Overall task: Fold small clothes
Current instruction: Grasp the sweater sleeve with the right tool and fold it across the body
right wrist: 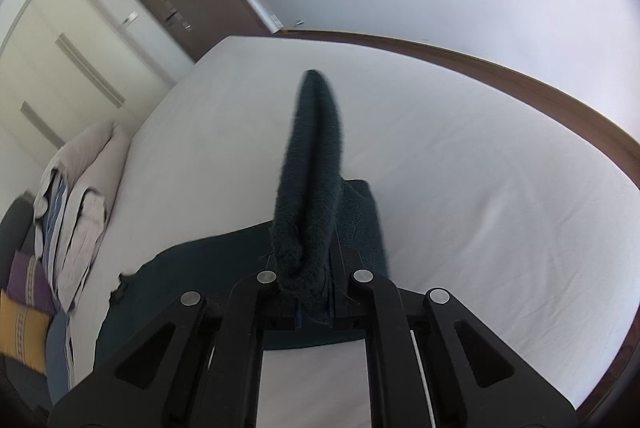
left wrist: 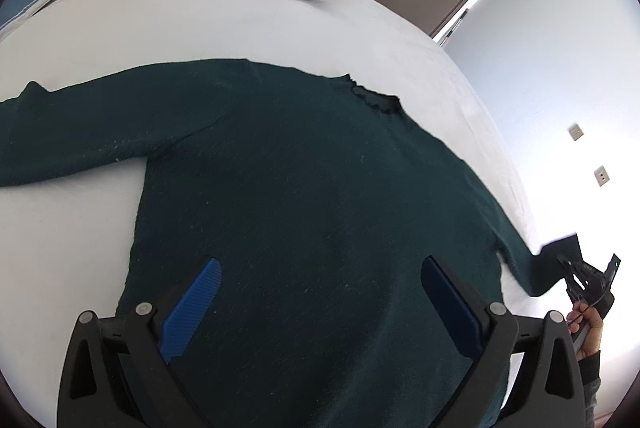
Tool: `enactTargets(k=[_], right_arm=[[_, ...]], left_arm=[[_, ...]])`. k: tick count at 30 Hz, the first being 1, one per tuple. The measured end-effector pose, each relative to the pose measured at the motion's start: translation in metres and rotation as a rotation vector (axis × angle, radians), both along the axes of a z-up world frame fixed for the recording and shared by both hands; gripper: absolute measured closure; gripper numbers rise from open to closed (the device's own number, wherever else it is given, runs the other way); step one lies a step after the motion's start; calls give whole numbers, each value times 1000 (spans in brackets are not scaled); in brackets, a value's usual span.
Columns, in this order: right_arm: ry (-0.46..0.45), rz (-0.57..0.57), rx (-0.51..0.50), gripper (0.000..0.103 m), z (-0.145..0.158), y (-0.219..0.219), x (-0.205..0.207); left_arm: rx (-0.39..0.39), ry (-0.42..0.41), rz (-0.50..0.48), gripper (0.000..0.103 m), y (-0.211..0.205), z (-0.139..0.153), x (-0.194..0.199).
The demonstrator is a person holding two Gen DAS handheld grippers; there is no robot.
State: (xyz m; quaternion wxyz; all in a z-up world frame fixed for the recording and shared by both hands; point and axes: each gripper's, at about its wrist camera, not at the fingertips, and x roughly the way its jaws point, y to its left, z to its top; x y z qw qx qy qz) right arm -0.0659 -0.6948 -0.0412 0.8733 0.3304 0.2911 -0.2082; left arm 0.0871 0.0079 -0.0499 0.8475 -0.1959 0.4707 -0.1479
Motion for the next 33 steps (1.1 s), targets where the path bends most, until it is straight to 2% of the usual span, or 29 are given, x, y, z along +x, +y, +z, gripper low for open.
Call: enactTargets(k=[4, 8, 10, 12, 14, 16, 18, 19, 20, 23, 24, 29, 32, 33], right_arm=[[4, 249, -110, 96, 25, 112, 79], [34, 450, -133, 96, 25, 248, 154], [60, 528, -135, 96, 14, 302, 181], [85, 570, -117, 96, -15, 369, 184], [110, 588, -88, 94, -48, 404, 194], [139, 589, -63, 89, -80, 411, 185], [150, 609, -15, 69, -101, 404, 186], [156, 607, -3, 50, -112, 406, 184], [140, 606, 4, 45, -119, 400, 167], [126, 615, -16, 43, -122, 403, 152], [120, 617, -8, 43, -119, 379, 130], [81, 559, 72, 43, -110, 332, 85], [72, 522, 153, 43, -114, 313, 73], [60, 515, 172, 43, -115, 308, 69]], left_arm=[[-36, -23, -3, 1, 6, 5, 4], [-75, -29, 3, 2, 16, 6, 8], [-87, -26, 13, 2, 23, 4, 11], [-117, -18, 21, 2, 32, 1, 14], [-134, -5, 24, 2, 34, -4, 21], [-143, 5, 20, 2, 36, -7, 28], [-162, 17, 8, 2, 32, -12, 34], [-169, 25, 2, 2, 30, -15, 38], [-175, 32, -2, 2, 27, -18, 42], [-209, 53, -22, 2, 11, -25, 53], [-228, 67, -34, 2, 3, -28, 59], [-266, 114, -109, 4, -47, -41, 87], [-258, 206, -151, 26, -81, -60, 107], [-253, 220, -154, 28, -88, -64, 111]])
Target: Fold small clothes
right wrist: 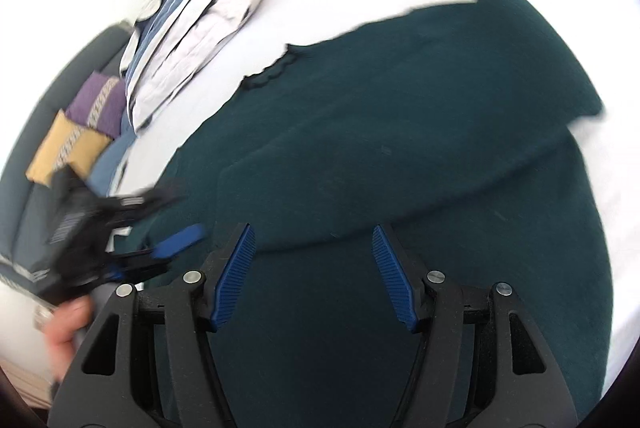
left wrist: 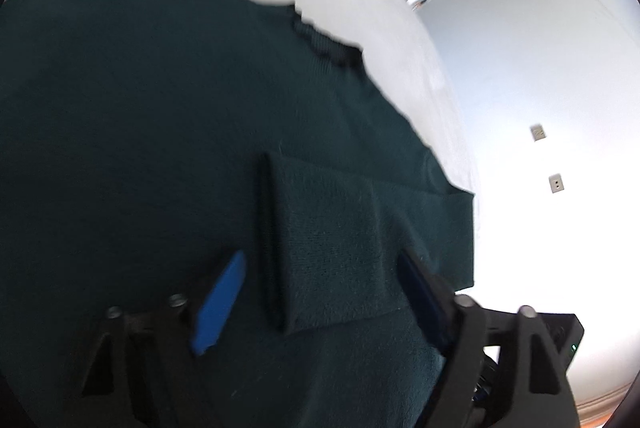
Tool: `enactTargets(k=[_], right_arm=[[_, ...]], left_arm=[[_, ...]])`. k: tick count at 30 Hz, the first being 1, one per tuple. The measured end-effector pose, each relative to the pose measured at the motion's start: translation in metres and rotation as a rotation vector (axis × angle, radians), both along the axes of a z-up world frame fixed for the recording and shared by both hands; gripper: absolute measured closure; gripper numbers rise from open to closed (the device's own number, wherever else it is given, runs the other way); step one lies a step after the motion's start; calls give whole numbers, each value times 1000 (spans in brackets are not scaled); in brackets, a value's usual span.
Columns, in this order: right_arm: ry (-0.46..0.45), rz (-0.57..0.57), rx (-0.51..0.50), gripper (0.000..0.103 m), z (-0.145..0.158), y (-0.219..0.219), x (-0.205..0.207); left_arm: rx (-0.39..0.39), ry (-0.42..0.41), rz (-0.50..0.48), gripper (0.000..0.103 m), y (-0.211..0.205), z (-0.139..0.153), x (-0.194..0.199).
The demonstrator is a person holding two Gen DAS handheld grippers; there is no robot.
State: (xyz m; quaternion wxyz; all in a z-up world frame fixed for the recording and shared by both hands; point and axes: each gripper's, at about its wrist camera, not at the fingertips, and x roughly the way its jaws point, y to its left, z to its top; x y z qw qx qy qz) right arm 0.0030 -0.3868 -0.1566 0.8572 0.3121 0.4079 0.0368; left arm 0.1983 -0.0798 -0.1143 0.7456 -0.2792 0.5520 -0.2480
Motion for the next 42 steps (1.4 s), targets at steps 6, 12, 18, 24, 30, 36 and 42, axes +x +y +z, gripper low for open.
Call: enactTargets(k=[6, 12, 18, 24, 30, 36, 42], right_arm=[[-50, -72, 77, 43, 16, -47, -22], [-58, -158, 102, 43, 30, -97, -28], [-64, -283, 255, 41, 25, -146, -36], [24, -290, 431, 41, 5, -156, -19], [71, -301, 435, 42, -15, -153, 2], [-31, -439, 470, 47, -23, -185, -7], [-67, -446, 518, 75, -43, -196, -22]], left_arm=[[95, -28, -21, 86, -21, 4, 14], [184, -137, -47, 94, -14, 33, 16], [218, -239, 18, 94, 24, 59, 24], [206, -228, 63, 94, 48, 48, 34], [204, -212, 62, 94, 51, 35, 39], [207, -177, 79, 94, 61, 14, 41], [188, -164, 91, 94, 70, -8, 42]])
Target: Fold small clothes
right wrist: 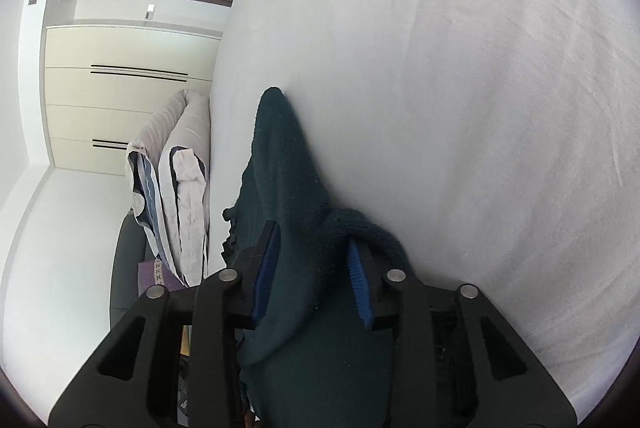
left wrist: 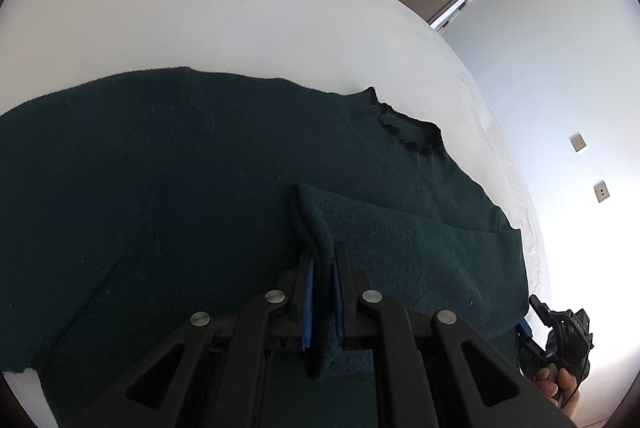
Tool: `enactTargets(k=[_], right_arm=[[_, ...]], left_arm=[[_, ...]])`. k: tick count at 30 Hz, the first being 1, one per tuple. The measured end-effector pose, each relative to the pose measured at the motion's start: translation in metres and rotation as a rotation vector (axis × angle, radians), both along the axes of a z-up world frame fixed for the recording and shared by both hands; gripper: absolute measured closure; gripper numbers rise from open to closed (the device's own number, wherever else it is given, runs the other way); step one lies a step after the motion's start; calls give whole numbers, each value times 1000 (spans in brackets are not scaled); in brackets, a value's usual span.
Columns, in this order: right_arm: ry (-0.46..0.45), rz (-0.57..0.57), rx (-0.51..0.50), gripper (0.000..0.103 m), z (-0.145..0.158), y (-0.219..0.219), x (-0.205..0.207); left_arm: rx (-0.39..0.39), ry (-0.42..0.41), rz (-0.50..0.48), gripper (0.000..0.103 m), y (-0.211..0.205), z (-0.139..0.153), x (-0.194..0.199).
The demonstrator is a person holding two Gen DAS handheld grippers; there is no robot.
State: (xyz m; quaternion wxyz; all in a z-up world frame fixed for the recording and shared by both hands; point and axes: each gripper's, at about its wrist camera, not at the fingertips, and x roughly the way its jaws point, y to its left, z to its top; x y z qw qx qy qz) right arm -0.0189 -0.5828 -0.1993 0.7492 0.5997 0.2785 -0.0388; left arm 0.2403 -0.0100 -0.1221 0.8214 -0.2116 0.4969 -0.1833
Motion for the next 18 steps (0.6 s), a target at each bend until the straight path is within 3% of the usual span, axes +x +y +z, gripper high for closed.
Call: enactTargets(k=[3, 6, 10, 12, 15, 18], right_arm=[[20, 0, -15, 70, 13, 2, -10], [-2, 19, -116, 69, 46, 7, -15], [-37, 130, -205, 69, 78, 21, 18], [-20, 216, -198, 69, 72, 30, 45], [108, 242, -191, 71, 36, 30, 67], [40, 200, -130, 79, 24, 19, 56]], left_arm=[[16, -19, -14, 91, -1, 3, -2], [16, -38, -20, 90, -2, 0, -3], [1, -51, -9, 90, -2, -3, -6], [-3, -57, -12, 89, -2, -4, -6], [-25, -69, -23, 89, 2, -6, -8], [-70, -84, -27, 89, 10, -11, -11]])
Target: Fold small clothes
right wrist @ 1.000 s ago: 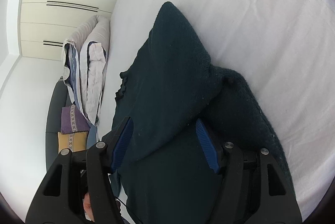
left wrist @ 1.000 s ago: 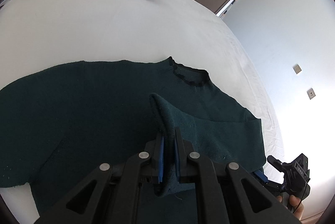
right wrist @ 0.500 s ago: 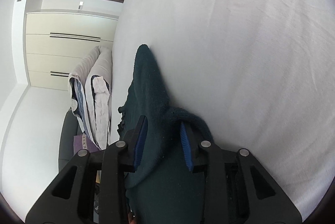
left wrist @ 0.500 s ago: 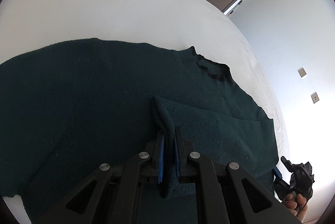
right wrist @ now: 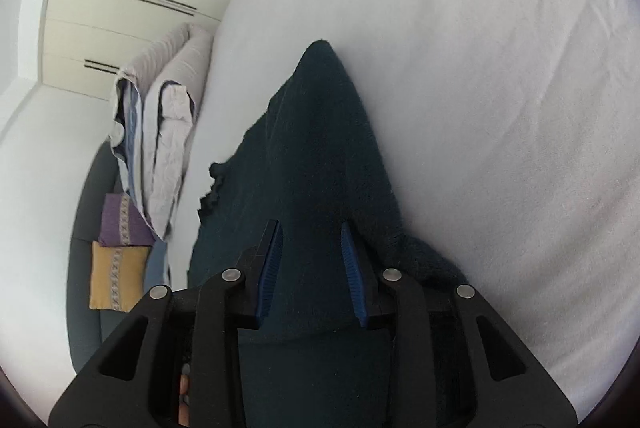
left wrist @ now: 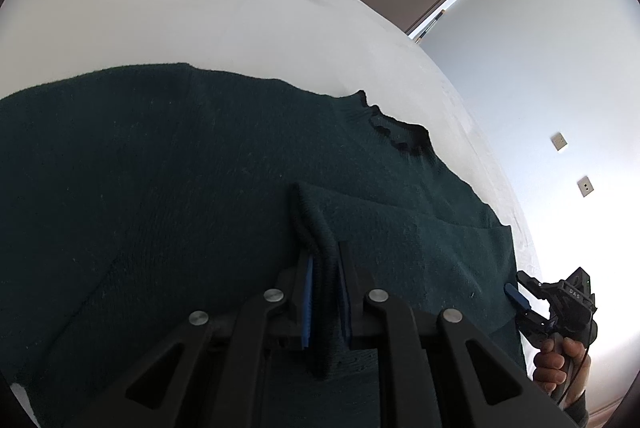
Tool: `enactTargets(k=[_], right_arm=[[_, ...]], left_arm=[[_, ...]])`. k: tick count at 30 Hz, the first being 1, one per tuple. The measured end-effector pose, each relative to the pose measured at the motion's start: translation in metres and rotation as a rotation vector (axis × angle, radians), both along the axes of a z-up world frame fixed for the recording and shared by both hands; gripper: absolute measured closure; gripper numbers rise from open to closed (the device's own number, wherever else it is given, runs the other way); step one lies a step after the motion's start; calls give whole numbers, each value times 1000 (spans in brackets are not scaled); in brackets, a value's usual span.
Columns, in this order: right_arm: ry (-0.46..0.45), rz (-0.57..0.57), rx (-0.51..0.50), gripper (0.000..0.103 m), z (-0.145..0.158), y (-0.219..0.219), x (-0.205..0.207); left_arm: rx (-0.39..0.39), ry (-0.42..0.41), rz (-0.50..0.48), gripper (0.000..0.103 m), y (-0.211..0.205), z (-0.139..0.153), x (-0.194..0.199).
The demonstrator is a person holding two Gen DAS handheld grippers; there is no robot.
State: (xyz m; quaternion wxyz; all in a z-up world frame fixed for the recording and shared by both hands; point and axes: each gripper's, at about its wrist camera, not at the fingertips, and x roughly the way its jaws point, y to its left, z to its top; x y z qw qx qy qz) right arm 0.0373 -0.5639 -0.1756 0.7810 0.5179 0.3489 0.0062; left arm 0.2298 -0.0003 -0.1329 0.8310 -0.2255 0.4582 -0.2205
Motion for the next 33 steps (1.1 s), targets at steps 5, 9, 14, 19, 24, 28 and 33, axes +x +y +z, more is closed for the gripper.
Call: enactTargets(k=[5, 9, 14, 19, 24, 28, 33], right_arm=[[-31, -59, -91, 72, 25, -12, 2], [-45, 20, -99, 57, 37, -9, 46], [-31, 14, -113, 62, 16, -17, 84], [-30, -115, -164, 57, 34, -35, 70], [-85, -97, -398, 55, 94, -3, 34], [-169, -91, -570, 37, 136, 44, 6], [-353, -92, -732, 0, 173, 113, -25]], left_arm=[[-6, -25, 9, 89, 0, -3, -3], [-5, -30, 9, 89, -3, -4, -3], [-42, -26, 9, 89, 2, -7, -1], [-147, 19, 4, 88, 16, -10, 2], [-171, 28, 95, 33, 42, 16, -10], [-164, -61, 196, 12, 82, 54, -41], [-199, -81, 359, 12, 168, 66, -97]])
